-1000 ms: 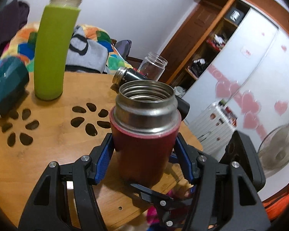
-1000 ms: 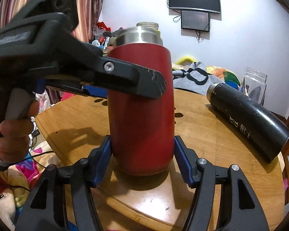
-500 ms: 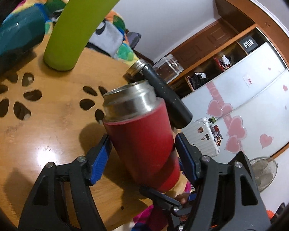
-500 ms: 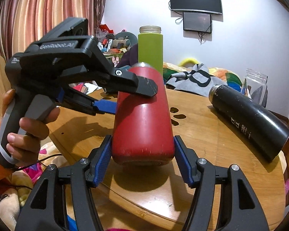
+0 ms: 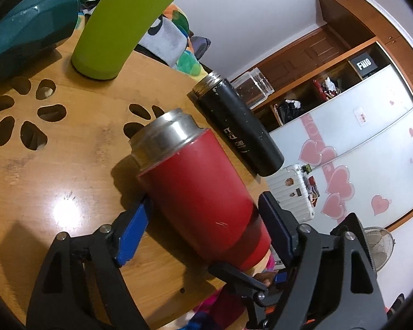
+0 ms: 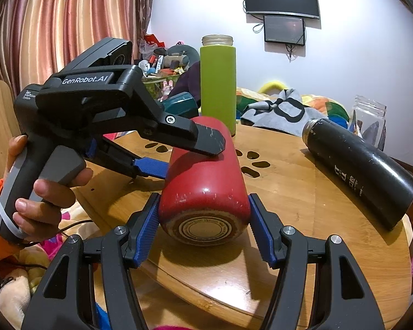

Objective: Flip cup upside down
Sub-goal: 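Lift the red cup with the left tool and tilt it onto its side, then rotate the red cup bottom-up with the left tool and lower it onto the table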

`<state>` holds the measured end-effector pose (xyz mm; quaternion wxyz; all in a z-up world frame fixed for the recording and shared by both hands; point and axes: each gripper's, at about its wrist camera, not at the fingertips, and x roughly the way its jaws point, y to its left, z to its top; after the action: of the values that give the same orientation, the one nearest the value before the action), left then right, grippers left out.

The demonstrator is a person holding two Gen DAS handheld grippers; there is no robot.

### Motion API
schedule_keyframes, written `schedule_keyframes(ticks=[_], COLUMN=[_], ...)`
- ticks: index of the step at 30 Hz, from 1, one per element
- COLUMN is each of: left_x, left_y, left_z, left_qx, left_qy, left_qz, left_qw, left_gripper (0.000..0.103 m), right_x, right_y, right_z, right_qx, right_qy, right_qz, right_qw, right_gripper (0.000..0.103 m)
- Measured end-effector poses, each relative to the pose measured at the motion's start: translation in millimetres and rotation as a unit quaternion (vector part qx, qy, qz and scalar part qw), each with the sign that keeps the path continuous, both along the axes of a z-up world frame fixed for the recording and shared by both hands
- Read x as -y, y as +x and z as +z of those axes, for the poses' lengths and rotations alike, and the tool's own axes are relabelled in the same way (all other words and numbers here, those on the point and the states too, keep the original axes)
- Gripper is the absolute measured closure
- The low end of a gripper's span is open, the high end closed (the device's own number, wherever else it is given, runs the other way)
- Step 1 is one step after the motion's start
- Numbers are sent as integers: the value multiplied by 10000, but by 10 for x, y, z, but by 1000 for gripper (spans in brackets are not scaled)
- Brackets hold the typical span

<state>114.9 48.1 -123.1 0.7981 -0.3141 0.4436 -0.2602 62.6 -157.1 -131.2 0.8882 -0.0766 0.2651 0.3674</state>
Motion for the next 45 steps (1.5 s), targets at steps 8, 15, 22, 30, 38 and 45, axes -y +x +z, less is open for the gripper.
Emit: schedule_keyframes(ticks=[8, 15, 22, 30, 38, 45], left_x=[14, 110, 390, 394, 358, 274], left_y=[-64, -209, -275, -295, -332, -265], left_z=[47, 366, 481, 581, 716, 775], left_qx=[-62, 795, 1340, 1630, 1862, 1897], left_qy=[425, 1383, 2220, 2272, 2218, 2096], left_qz=[-10, 208, 65, 53, 117, 228], left_qw=[9991, 9870, 9658, 9601, 9571, 9589], left_gripper=[15, 22, 72, 88, 89, 89], right_x=[7, 30, 23, 104, 97, 15], right_y=[5, 30, 17, -74, -122, -13], right_z=[-14, -52, -140, 44, 298, 424], right_qx=[-30, -236, -413, -21, 490, 625], right_qy=[19, 76, -45, 96, 178, 227], right_qz=[9, 76, 10, -218, -404, -471], right_qw=[10000, 9997, 9991, 9997, 9978, 9967], right_gripper=[44, 44, 48, 49, 49, 50])
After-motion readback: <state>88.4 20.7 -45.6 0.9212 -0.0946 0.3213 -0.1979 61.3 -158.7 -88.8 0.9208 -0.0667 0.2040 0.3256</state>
